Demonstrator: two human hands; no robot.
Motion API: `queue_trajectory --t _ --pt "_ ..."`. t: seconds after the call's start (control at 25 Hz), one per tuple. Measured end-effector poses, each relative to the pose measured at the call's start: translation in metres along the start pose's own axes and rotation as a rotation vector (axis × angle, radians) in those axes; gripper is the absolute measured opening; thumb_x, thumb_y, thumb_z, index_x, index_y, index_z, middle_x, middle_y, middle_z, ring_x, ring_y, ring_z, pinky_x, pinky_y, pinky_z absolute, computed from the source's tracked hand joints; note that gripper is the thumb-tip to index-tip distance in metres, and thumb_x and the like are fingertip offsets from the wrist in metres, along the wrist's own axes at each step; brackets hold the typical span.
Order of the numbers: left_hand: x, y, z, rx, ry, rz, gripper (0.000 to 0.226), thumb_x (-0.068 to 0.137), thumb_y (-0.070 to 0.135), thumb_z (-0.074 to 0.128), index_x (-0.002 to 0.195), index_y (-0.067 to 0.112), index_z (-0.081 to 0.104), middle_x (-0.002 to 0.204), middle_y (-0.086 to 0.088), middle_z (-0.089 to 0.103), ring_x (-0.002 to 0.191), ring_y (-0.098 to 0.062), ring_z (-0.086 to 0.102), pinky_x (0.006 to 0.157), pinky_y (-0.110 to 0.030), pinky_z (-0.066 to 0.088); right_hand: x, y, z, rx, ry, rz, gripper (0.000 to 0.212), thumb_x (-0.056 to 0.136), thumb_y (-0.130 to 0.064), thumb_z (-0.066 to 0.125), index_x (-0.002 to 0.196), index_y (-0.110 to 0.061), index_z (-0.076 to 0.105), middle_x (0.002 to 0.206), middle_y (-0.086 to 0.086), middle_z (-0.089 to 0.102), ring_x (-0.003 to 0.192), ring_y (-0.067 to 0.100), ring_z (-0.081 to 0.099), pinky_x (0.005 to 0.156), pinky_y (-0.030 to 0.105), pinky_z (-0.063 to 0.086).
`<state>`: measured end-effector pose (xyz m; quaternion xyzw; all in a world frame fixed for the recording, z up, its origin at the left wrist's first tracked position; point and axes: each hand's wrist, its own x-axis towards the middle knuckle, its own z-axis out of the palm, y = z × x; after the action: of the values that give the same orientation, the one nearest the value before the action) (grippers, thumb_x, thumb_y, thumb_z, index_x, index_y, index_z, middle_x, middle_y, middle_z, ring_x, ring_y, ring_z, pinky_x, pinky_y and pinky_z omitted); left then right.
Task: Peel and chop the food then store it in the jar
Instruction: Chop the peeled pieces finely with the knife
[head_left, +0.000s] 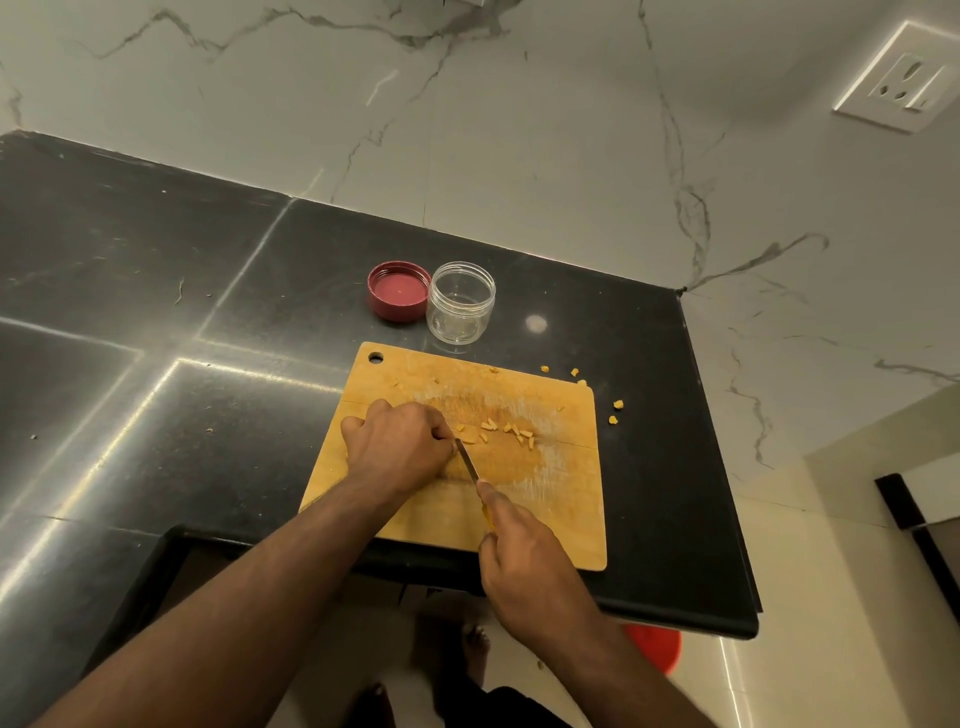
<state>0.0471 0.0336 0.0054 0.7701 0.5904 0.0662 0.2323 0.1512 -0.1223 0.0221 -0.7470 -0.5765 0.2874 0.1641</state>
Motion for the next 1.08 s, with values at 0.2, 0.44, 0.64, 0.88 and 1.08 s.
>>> queue_trajectory --t 0.2,0.44,0.64,0.88,1.08 --pt "-0.001 -0.001 0.001 -0.009 0.005 0.019 0.015 0.091 0.045 0.063 0.099 0.037 0.073 0.102 0.019 0.067 0.110 -0.015 0.046 0.086 -0.042 0.030 -0.017 0.003 -0.003 -0.019 0.037 0.017 0.053 0.104 -0.027 0.035 0.154 -0.032 0.021 0.134 -0.008 0.048 0.111 0.006 0.048 0.096 0.024 0.044" --pt "-0.006 0.000 -0.001 -0.018 0.006 0.011 0.023 0.092 0.046 0.064 0.112 0.038 0.072 0.115 0.020 0.066 0.117 -0.015 0.044 0.090 -0.042 0.030 -0.014 0.008 -0.017 0.079 0.075 0.028 0.052 0.104 -0.025 0.036 0.154 -0.033 0.023 0.143 -0.013 0.043 0.111 -0.006 0.037 0.089 0.006 0.031" --pt "-0.008 0.001 0.000 -0.049 0.016 -0.006 0.022 0.092 0.043 0.065 0.111 0.037 0.073 0.115 0.020 0.066 0.118 -0.016 0.044 0.090 -0.042 0.030 -0.009 0.007 -0.012 0.109 0.053 -0.004 0.052 0.103 -0.024 0.037 0.154 -0.031 0.026 0.151 -0.013 0.039 0.129 -0.002 0.039 0.107 0.017 0.035" --pt "-0.009 -0.002 0.000 -0.055 0.027 -0.019 0.018 0.091 0.042 0.064 0.106 0.037 0.074 0.107 0.020 0.068 0.114 -0.016 0.046 0.087 -0.041 0.029 0.001 0.000 -0.005 0.074 0.045 -0.050 0.053 0.103 -0.024 0.036 0.155 -0.028 0.025 0.148 -0.010 0.041 0.127 0.003 0.042 0.105 0.020 0.038" --pt "-0.008 -0.002 0.002 -0.057 0.036 -0.028 0.016 0.091 0.042 0.064 0.100 0.036 0.076 0.102 0.019 0.068 0.113 -0.016 0.046 0.085 -0.041 0.027 0.006 -0.001 -0.002 0.016 0.029 -0.066 0.053 0.103 -0.023 0.035 0.155 -0.025 0.025 0.148 -0.005 0.043 0.129 0.008 0.042 0.107 0.022 0.037"
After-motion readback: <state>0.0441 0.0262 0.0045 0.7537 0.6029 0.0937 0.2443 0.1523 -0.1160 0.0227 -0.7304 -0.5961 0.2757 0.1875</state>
